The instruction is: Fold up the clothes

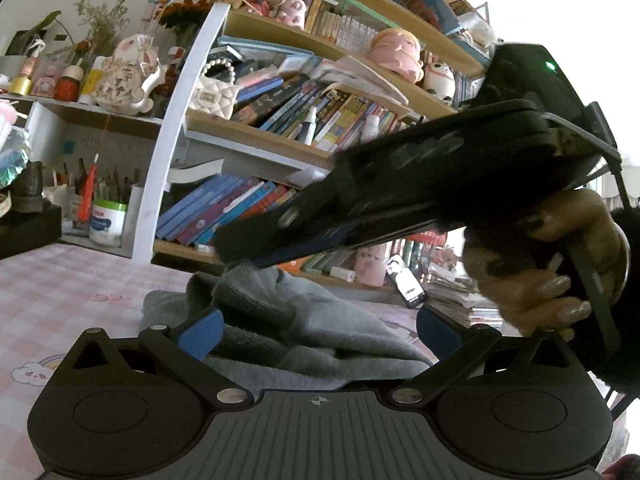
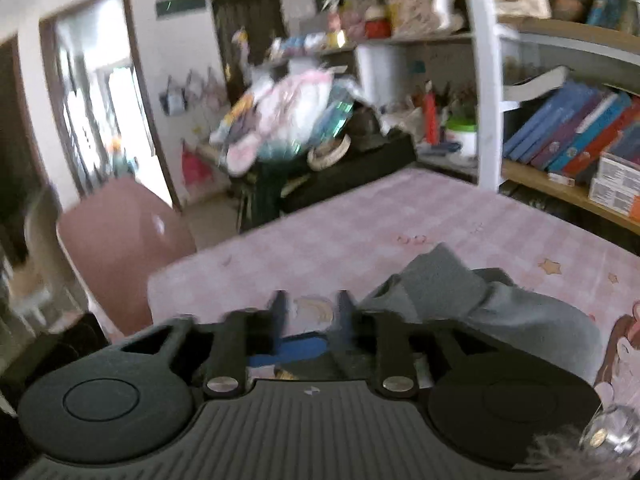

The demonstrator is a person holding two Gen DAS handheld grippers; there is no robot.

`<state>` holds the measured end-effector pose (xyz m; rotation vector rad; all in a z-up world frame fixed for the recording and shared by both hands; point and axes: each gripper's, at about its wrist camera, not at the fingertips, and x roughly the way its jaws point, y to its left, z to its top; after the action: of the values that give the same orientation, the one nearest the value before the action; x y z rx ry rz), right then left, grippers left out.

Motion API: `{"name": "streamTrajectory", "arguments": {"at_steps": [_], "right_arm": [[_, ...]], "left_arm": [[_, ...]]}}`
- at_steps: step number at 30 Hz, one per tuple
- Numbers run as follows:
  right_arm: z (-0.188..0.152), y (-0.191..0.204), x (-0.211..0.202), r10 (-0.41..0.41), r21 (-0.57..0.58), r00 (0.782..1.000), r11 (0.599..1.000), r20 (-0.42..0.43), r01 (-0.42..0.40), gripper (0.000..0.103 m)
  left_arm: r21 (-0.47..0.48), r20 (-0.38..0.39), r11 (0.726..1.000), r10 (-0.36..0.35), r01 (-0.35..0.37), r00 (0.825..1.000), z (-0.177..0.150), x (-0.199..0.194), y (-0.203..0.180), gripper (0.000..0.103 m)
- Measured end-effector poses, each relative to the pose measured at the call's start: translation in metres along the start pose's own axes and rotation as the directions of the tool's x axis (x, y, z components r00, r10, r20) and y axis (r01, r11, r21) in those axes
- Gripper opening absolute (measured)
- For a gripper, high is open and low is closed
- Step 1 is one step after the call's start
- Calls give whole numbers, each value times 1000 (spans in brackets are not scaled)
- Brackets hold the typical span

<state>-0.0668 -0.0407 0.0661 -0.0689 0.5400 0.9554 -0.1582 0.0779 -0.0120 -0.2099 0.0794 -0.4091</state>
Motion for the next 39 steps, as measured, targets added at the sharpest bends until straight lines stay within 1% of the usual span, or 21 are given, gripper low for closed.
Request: {"name": "streamTrajectory", "arguments": {"at_steps": [1,2,3,5,7,10,12,15,18,20,24,26,29,30,32,33,34,35,36,38,39], "right_arm": [[0,-6,-8,-9,20,1000,1000,24,9,37],[-3,-14,-16,-53,33,998,998,40,52,42],[-6,-22,-24,-97,48,994,994,55,94,52],[-11,-39,-40,-184,78,979,981,83,177,60],[-20,-60,-55,-280,134,956,954,91,267,63],[-43,-93,-70,-340,265,938,912,64,313,69],[-59,-108,-73,-337,343,941,888,36,305,72],[-84,-124,-70,-289,433,957,862,-3,262,77],[-97,-132,-63,-245,478,969,850,-17,223,83],[-100,-137,-60,-223,499,975,844,-6,196,87],[-103,-150,-56,-186,531,982,835,27,143,92],[-106,-158,-54,-161,553,986,827,52,106,92],[-111,-168,-57,-131,597,986,801,99,46,93],[-113,-171,-59,-122,608,986,793,117,26,93],[-117,-178,-61,-113,633,984,774,140,-1,93],[-119,-181,-62,-112,646,983,763,146,-9,93],[-120,-180,-62,-111,641,983,767,148,-10,93],[-120,-179,-62,-110,636,982,772,150,-11,93],[-120,-178,-62,-110,630,982,776,153,-11,93],[-121,-176,-63,-108,620,982,785,157,-13,93],[-121,-174,-61,-107,610,983,792,152,-8,93]], "left_arm": [[1,-2,1000,2,-2,1000,0,0,0,103],[2,-4,1000,4,-4,1000,0,0,0,103],[3,-8,1000,9,-9,1000,0,1,0,103],[8,-17,1000,19,-18,1000,0,3,-1,103],[16,-25,1000,28,-27,999,0,4,-2,103],[25,-29,999,30,-29,999,0,4,-3,103],[30,-19,1000,6,-5,1000,0,2,-2,103],[45,-16,999,2,-1,1000,3,-1,-2,103],[81,-32,994,80,-77,996,13,2,-4,103],[75,-36,988,137,-134,990,22,6,-3,103],[11,-60,971,238,-237,970,39,17,6,103],[-36,-109,960,272,-277,956,45,27,12,103],[-99,-209,935,316,-341,926,49,47,23,101],[-125,-239,929,314,-349,919,48,54,28,99],[-172,-294,915,306,-365,906,46,66,37,87],[-189,-306,912,298,-365,904,44,69,39,83],[-203,-316,909,291,-364,903,42,71,41,74],[-213,-320,908,285,-362,904,39,72,41,69],[-220,-321,907,280,-359,905,37,72,41,67],[-212,-313,916,267,-341,912,36,72,36,51],[-206,-311,921,258,-330,915,37,72,34,47]]}}
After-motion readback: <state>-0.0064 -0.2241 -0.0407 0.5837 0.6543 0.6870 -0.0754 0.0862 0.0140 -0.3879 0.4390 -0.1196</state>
